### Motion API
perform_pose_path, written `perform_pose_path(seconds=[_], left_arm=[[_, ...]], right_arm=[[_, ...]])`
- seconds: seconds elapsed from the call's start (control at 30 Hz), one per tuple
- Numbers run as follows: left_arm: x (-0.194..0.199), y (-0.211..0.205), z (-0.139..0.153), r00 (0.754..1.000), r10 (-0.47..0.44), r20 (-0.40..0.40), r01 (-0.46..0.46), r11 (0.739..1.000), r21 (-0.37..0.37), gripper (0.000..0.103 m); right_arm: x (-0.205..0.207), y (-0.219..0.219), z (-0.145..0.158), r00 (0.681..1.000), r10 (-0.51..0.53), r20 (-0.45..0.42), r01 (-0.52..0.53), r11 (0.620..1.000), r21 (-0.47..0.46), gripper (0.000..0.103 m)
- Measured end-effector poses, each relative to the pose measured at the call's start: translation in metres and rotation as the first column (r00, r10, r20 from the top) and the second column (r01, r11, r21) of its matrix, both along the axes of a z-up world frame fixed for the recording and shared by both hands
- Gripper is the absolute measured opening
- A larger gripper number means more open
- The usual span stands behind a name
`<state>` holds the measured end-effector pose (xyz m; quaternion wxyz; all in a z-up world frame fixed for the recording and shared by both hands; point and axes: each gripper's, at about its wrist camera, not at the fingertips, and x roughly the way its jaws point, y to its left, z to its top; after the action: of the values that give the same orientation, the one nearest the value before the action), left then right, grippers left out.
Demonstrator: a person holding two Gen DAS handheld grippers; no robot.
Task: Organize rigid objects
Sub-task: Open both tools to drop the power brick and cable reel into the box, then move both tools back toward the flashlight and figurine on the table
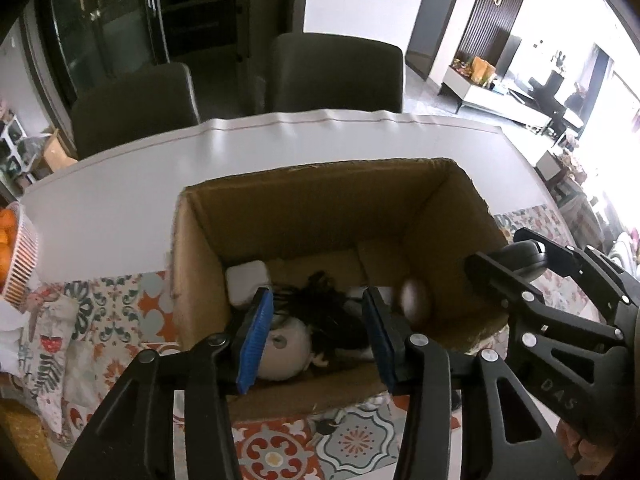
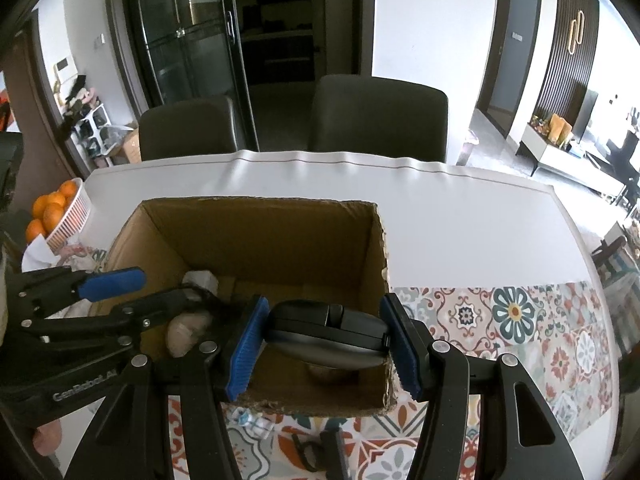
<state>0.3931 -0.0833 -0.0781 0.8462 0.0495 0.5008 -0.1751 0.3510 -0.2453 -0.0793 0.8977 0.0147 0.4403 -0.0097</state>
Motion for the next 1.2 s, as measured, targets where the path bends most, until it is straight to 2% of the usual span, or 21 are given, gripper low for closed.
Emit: perform_pose_path(seconds=[0.07,0.2,0.27,0.37,0.47,0.63,1.0,1.2], left_arm=[[-0.003,0.005,0.004,0.999,0.024,0.024,-0.025,0.999,0.021,0.056],[-0.009,0.018,0.015,0.993,0.081,0.083,-0.087,0.994,0.066,0.065],[-0.011,0.024,0.02,0.988,0.108,0.111,-0.118,0.989,0.088,0.073],[-0.014,0.033,0.025,0.982,0.127,0.137,-0.14,0.986,0.092,0.075],[-0.02,0.037,0.031,0.979,0.135,0.153,-0.151,0.984,0.097,0.078],[-0.035,0.038,0.038,0.969,0.128,0.209,-0.156,0.981,0.119,0.091],[-0.082,0.031,0.047,0.945,0.133,0.3,-0.179,0.975,0.132,0.097],[-0.1,0.025,0.041,0.949,0.134,0.286,-0.173,0.978,0.116,0.097]], right_arm=[[0.001,0.001,0.0,1.0,0.002,0.002,-0.002,1.0,0.0,0.058],[0.004,0.006,0.001,1.0,0.02,0.005,-0.02,1.0,0.001,0.058],[0.006,0.009,0.002,1.0,0.028,0.009,-0.028,1.0,0.002,0.058],[0.008,0.013,0.004,0.999,0.035,0.013,-0.035,0.999,0.009,0.06],[0.006,0.015,0.009,0.999,0.024,0.029,-0.024,1.0,0.0,0.072],[-0.006,0.016,0.019,0.998,0.023,0.063,-0.022,0.999,-0.026,0.072],[-0.055,0.006,0.034,0.99,-0.006,0.137,0.02,0.995,-0.1,0.076],[-0.079,-0.005,0.028,0.989,-0.015,0.147,0.028,0.996,-0.084,0.076]])
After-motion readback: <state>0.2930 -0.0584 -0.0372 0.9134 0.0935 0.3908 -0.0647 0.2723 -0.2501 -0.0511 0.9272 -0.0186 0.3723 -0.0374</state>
